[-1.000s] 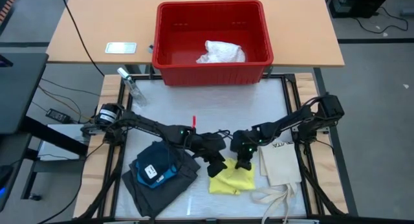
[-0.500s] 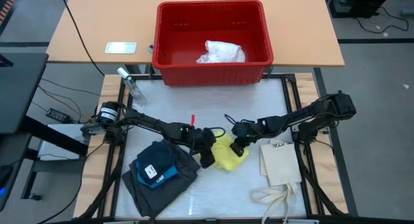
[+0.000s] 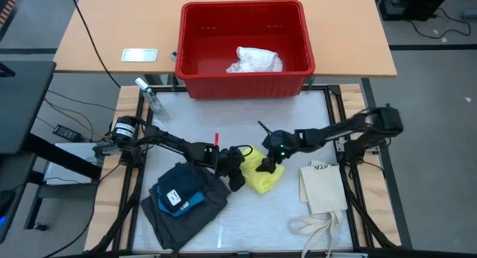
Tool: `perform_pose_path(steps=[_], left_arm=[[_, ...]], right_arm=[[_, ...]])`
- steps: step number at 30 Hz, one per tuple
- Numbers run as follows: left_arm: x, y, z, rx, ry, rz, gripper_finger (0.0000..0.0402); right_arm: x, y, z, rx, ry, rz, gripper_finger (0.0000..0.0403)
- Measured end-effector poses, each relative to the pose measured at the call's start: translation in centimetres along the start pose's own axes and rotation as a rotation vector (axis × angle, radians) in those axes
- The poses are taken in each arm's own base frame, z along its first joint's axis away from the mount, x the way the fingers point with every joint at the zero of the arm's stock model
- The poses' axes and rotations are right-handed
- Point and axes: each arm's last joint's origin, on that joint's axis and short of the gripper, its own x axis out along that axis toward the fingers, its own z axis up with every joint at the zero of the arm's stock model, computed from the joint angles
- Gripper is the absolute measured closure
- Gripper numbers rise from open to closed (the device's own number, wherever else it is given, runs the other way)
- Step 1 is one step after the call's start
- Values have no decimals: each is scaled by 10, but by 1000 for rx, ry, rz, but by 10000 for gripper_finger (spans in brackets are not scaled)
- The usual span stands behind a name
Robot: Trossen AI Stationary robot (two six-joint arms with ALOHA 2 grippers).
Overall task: Fold laundry
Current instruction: Put the folded yellow shirt into the red laundry bin
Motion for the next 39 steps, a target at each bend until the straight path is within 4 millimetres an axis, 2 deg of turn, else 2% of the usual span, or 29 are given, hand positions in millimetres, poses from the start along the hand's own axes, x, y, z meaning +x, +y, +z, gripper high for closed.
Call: perform_pose_path(steps=[2, 6, 9, 12, 15, 16, 20, 23, 25, 29, 32, 36, 39], left_arm=[[0, 3, 1, -1, 3, 10, 210], [6, 10, 1, -12, 27, 23, 210], [12, 12, -2, -16, 40, 35, 210], [13, 13, -2, -17, 37, 39, 210], [13, 16, 0, -20, 15, 71, 210], [13, 17, 2, -26, 12, 73, 210], [12, 24, 13, -37, -7, 97, 210], [-2, 28, 28, -30, -20, 132, 210], [-21, 32, 42, -50, -12, 153, 210], [-76, 34, 70, -56, -70, 146, 210], [-123, 38, 90, -30, -177, 117, 210], [-189, 52, 118, 10, -381, 115, 210], [-218, 74, 132, 20, -459, 177, 210]], right_arm=[[16, -6, 1, 55, 32, 64, 10], [39, -7, -1, 111, 50, 163, 32], [48, -9, -3, 166, 57, 153, 77], [53, -9, -2, 172, 49, 132, 160], [53, -8, 1, 153, 29, 123, 269], [52, -8, 3, 143, 23, 125, 287], [39, -9, 16, 121, -5, 127, 286], [20, -8, 25, 95, -63, 76, 286], [2, -5, 32, 80, -107, 55, 286], [-41, 6, 49, 13, -213, 95, 286], [-76, 12, 62, -33, -314, 118, 286], [-127, 27, 93, -126, -486, 104, 286], [-160, 35, 123, -197, -618, 38, 286]])
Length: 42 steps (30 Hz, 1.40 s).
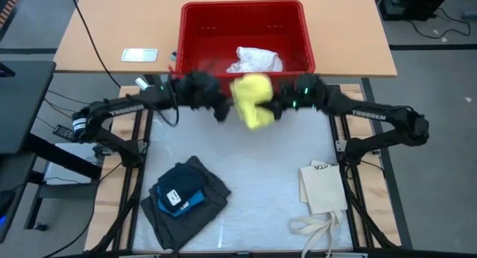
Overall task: Fold laundry
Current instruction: Put the folded yellow shirt into the red laundry bin, then put the stacked shorts into the red laundry bin
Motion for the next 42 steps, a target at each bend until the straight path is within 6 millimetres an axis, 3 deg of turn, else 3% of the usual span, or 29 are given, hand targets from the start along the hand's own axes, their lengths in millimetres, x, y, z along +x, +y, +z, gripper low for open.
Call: perform_pose_path(steps=[5, 11, 14, 17, 23, 25, 28, 33, 37, 42], left_arm=[[-12, 44, 28, 23, -88, 108, 210], [-23, 92, 43, -4, -144, 137, 210], [-29, 111, 46, -1, -155, 138, 210], [-35, 127, 48, -1, -162, 158, 210], [-41, 147, 47, -26, -154, 172, 210], [-41, 149, 46, -34, -142, 177, 210], [-42, 150, 45, -40, -131, 180, 210], [-42, 150, 44, -58, -123, 180, 209], [-46, 148, 39, -78, -79, 183, 209], [-59, 140, 31, -81, -8, 188, 209]], right_arm=[[-10, -26, 74, -94, -212, -210, 286], [-13, -112, 138, -47, -312, -452, 286], [-4, -161, 150, 25, -286, -484, 286], [9, -196, 153, 126, -257, -453, 286], [30, -233, 147, 318, -126, -447, 286], [30, -237, 144, 373, -79, -485, 259], [24, -235, 145, 371, -66, -533, 171], [1, -215, 158, 313, -138, -676, 56], [-23, -187, 173, 213, -217, -777, 37], [-49, -142, 183, 111, -248, -767, 58]])
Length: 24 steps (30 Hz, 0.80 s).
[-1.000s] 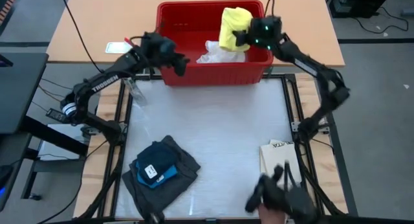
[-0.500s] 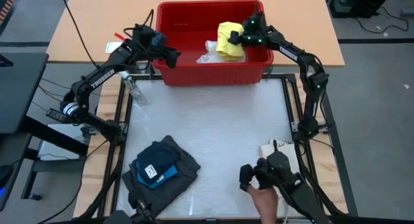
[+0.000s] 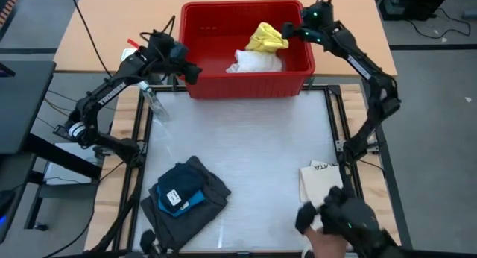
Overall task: Fold laundry
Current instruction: Put the stacked shorts into the red laundry bin
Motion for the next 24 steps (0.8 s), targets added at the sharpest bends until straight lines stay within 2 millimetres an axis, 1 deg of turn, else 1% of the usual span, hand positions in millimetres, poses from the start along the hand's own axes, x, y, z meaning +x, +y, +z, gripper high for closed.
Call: perform_pose_path(steps=[2, 5, 8, 11, 15, 18, 20, 24], left_arm=[[-4, -9, -4, -4, 31, -17, 209], [-6, -29, -15, -2, 118, -66, 209], [-4, -56, -34, 19, 268, -92, 209], [-2, -86, -59, 34, 413, -105, 203], [-9, -125, -89, 27, 549, -95, 177], [-16, -148, -116, 16, 641, -56, 146], [-20, -158, -136, -2, 708, -19, 124], [-26, -175, -178, -16, 815, 28, 78]], right_arm=[[-17, 8, 1, -38, 14, 34, 69], [-42, 22, -3, -87, 60, 96, 84], [-65, 33, -12, -119, 137, 182, 97], [-88, 45, -26, -157, 224, 275, 108], [-115, 55, -54, -194, 301, 369, 119], [-132, 58, -79, -202, 343, 413, 123], [-140, 58, -96, -196, 366, 442, 124], [-150, 57, -132, -149, 389, 509, 124]])
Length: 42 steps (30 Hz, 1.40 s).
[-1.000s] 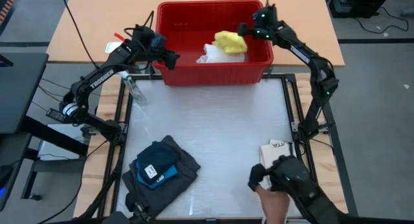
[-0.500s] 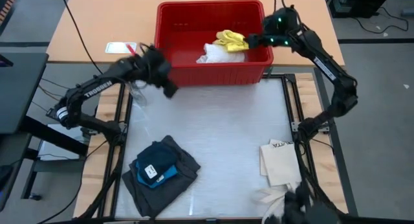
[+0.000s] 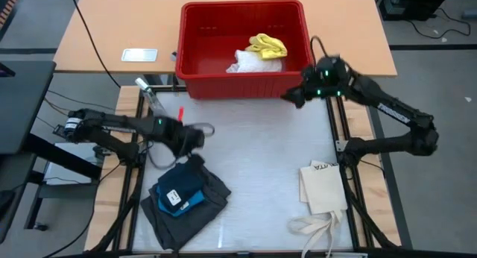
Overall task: Fold laundry
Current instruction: Put the stacked shorts into the red laundry bin
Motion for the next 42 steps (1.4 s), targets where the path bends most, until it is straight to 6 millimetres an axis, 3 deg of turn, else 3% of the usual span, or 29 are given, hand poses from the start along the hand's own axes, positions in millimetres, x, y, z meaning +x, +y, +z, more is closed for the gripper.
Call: perform_pose_path(steps=[5, 9, 17, 23, 25, 31, 37, 42], left_arm=[[22, -15, -38, -15, 147, -21, 51], [25, -24, -59, -17, 215, -31, 50], [23, -35, -76, -36, 382, -123, 50], [24, -49, -89, 23, 430, -234, 50], [32, -51, -95, 44, 428, -261, 50], [79, -43, -112, -10, 406, -246, 50], [113, -33, -109, -56, 351, -231, 52], [126, -35, -77, -53, 200, -295, 68]], right_arm=[[16, 6, -43, 44, 28, 95, 124], [34, 13, -74, 101, 83, 176, 124], [71, 27, -136, 165, 188, 340, 124], [92, 31, -167, 136, 101, 529, 123], [100, 29, -171, 137, 70, 525, 124], [138, 9, -194, 251, 225, 371, 127], [162, 11, -213, 302, 280, 401, 126], [168, 12, -216, 361, 292, 437, 126]])
